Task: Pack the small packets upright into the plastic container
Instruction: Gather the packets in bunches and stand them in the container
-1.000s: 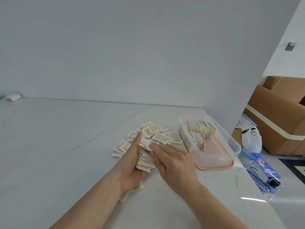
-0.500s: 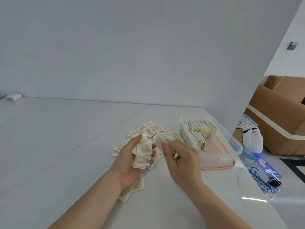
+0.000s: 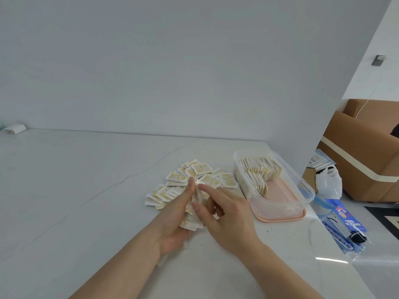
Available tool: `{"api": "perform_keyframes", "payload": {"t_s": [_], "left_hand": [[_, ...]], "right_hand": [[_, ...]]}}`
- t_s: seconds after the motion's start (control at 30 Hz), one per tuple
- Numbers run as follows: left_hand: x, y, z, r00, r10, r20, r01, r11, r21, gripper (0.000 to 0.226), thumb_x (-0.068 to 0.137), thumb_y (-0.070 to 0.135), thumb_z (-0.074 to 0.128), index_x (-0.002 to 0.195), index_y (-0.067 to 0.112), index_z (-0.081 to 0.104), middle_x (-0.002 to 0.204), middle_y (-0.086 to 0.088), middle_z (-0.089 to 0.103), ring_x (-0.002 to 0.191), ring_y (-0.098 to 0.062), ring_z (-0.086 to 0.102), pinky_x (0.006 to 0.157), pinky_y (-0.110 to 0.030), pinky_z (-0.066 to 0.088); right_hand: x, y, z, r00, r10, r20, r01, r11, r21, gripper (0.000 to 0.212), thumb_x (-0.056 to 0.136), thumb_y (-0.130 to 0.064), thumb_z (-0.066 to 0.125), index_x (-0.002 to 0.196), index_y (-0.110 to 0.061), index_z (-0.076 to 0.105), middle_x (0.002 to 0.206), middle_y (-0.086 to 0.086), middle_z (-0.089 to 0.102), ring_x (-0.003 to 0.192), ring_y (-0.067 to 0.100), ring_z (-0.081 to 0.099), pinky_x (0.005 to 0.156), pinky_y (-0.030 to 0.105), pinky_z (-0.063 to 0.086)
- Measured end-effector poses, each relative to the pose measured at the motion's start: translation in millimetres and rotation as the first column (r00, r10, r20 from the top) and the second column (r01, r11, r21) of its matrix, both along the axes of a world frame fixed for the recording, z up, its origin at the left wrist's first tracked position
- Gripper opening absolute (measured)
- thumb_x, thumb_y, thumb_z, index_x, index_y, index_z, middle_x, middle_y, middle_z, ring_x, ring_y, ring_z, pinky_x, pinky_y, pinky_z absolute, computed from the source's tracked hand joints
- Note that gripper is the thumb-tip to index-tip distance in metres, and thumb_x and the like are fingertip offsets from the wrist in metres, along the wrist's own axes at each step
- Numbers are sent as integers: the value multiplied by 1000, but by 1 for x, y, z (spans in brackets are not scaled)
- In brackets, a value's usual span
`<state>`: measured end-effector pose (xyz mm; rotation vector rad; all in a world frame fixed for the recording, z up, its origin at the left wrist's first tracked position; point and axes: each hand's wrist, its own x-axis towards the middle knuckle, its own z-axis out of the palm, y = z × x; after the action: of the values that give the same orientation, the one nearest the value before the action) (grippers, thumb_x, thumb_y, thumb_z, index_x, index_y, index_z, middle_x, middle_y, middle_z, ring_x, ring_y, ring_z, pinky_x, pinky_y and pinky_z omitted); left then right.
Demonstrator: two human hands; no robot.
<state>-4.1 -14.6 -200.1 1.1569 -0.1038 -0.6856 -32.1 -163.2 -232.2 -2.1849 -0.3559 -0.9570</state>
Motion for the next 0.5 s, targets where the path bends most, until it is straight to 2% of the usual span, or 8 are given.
{"api": "perform_keyframes", "payload": {"t_s": [0.07,0.13,0.2,0.3,0.37,0.43,0.5], "left_hand": [[3,2,-1,1000,19,-4,-19,1000,-3,73,95,69,48,116,4,75,100,-15,69,92,-23,70,88,-35,54],[6,4,-2,999,34,-23,-34,999,4,67,92,68,53,109,8,76,86,-8,65,75,-18,63,77,-32,50],[7,4,-2,999,39,-27,-39,999,-10,61,90,64,58,110,10,76,86,-6,66,72,-17,61,71,-31,49],[6,3,-3,998,54,-25,-55,998,-26,55,83,58,67,113,14,78,94,-7,70,77,-20,62,75,-36,50],[4,3,-4,999,41,-9,-41,999,-6,57,82,56,69,118,13,76,99,-9,70,80,-23,63,80,-39,51],[3,3,-4,1000,-1,6,1,1000,-2,58,85,56,74,123,13,74,108,-12,69,85,-24,64,84,-41,52],[3,4,-5,999,-45,0,45,999,-26,63,81,57,75,128,15,71,117,-15,68,94,-28,65,92,-43,54]], "right_hand": [[-4,1,1,999,32,-10,-32,995,-92,46,88,-50,73,125,-22,71,80,-17,56,69,-11,46,60,18,45],[-5,0,5,999,28,-22,-31,985,-169,55,81,-56,76,127,-26,69,86,-17,56,74,-9,47,61,23,49],[-6,-2,8,999,6,-32,-12,980,-197,68,75,-63,79,131,-28,65,97,-17,57,86,-2,54,67,28,52],[-3,-7,9,996,-7,-86,-10,982,-190,98,67,-75,79,146,-24,52,127,-13,53,119,8,53,93,27,50],[-2,-10,7,987,-8,-162,-26,978,-208,111,64,-81,76,153,-23,43,138,-12,48,130,8,45,106,25,41],[-2,-10,5,978,-13,-209,-35,974,-225,111,63,-83,74,152,-25,44,140,-15,48,130,7,44,108,25,39],[-1,-9,4,984,-14,-179,-21,980,-197,94,67,-78,76,143,-28,55,130,-21,55,120,7,49,101,27,44]]}}
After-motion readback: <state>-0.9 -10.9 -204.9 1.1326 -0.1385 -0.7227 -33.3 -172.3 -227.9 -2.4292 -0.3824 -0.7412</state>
